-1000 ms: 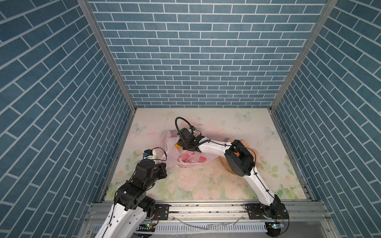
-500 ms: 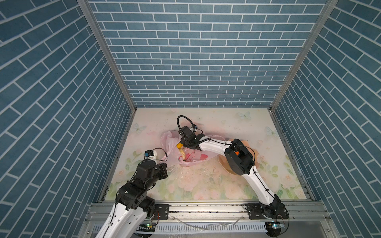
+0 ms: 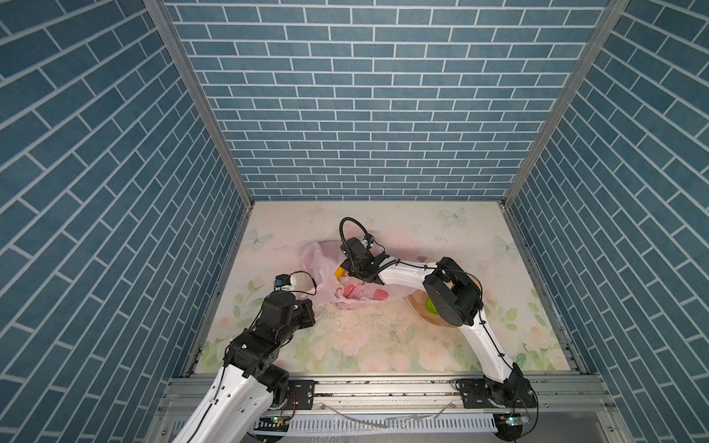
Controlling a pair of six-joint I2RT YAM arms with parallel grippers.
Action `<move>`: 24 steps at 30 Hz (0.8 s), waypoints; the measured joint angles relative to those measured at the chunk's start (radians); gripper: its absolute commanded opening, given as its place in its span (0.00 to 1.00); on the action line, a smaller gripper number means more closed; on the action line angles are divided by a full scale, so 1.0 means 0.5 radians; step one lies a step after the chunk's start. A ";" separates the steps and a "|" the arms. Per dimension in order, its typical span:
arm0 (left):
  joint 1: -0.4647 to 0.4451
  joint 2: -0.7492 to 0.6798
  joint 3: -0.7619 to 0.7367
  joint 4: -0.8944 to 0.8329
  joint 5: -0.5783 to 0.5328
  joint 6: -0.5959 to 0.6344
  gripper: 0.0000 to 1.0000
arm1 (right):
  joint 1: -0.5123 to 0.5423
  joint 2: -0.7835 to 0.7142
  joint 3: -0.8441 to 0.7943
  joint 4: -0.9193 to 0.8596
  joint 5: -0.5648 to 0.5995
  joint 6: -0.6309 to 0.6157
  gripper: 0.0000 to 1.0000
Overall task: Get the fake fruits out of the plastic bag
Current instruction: 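Reach the right gripper deep into the bag toward the yellow fruit, then grasp the yellow banana inside the bag with the right gripper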
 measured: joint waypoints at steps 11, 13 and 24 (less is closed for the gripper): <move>0.000 -0.077 0.170 -0.105 -0.051 0.064 0.06 | -0.011 -0.150 -0.088 0.024 0.007 -0.008 0.07; 0.000 -0.079 0.205 -0.124 -0.063 0.083 0.06 | -0.011 -0.172 -0.104 0.024 0.005 -0.024 0.07; 0.000 -0.008 0.234 -0.172 -0.150 0.156 0.06 | -0.015 -0.359 -0.199 -0.028 -0.040 -0.138 0.07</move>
